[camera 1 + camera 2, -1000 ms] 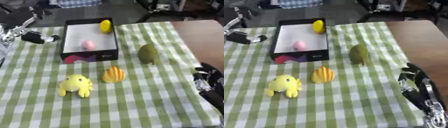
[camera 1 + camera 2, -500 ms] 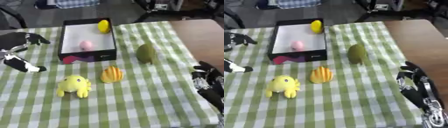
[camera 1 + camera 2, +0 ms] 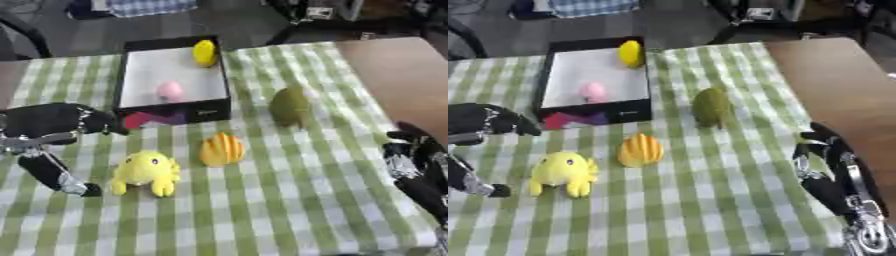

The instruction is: Pick up objects on the table and place them in the box.

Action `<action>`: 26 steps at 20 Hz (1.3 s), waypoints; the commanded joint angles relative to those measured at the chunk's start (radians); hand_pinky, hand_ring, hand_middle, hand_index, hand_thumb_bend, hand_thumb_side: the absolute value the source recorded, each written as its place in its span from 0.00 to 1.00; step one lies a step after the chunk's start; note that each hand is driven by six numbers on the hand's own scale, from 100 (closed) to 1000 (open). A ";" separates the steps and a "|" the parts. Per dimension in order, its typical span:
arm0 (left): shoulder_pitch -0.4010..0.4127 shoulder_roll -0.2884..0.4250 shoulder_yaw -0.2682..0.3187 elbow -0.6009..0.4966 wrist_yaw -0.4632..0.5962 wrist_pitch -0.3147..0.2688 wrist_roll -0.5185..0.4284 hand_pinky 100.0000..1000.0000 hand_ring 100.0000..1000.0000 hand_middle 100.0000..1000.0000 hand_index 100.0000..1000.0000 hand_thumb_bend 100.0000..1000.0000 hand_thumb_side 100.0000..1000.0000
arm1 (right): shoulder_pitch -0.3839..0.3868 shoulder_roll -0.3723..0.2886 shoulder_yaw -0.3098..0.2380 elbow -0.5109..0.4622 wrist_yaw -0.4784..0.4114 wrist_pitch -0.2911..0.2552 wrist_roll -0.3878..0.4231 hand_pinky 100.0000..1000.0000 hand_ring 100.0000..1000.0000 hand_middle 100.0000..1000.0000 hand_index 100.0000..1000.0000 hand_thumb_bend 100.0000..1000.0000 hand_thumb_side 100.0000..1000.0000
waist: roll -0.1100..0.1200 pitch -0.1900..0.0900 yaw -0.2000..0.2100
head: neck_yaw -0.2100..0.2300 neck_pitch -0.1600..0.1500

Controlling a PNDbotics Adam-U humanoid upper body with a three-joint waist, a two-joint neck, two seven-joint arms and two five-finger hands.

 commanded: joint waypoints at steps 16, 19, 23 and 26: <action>-0.008 -0.063 0.018 -0.043 -0.102 0.165 -0.302 0.76 0.66 0.73 0.86 0.37 0.39 | -0.009 -0.019 -0.005 -0.005 0.001 -0.002 0.001 0.87 0.70 0.73 0.89 0.00 0.33 | 0.010 -0.019 0.001 | -0.009 -0.001; -0.007 -0.081 0.026 -0.036 -0.135 0.177 -0.301 0.76 0.66 0.74 0.87 0.37 0.39 | -0.009 -0.019 -0.004 -0.005 0.000 -0.002 0.001 0.87 0.70 0.73 0.89 0.00 0.34 | 0.010 -0.020 0.002 | -0.010 -0.001; -0.003 -0.106 0.030 -0.017 -0.198 0.195 -0.247 0.77 0.69 0.77 0.90 0.38 0.40 | -0.008 -0.018 -0.004 -0.004 0.000 -0.002 0.002 0.87 0.70 0.73 0.89 0.00 0.33 | 0.009 -0.020 0.002 | -0.013 -0.001; 0.008 -0.122 0.039 -0.007 -0.248 0.208 -0.198 0.78 0.69 0.77 0.90 0.39 0.40 | -0.008 -0.019 -0.006 -0.004 0.000 -0.002 0.001 0.87 0.70 0.73 0.89 0.00 0.33 | 0.008 -0.020 0.002 | -0.016 -0.001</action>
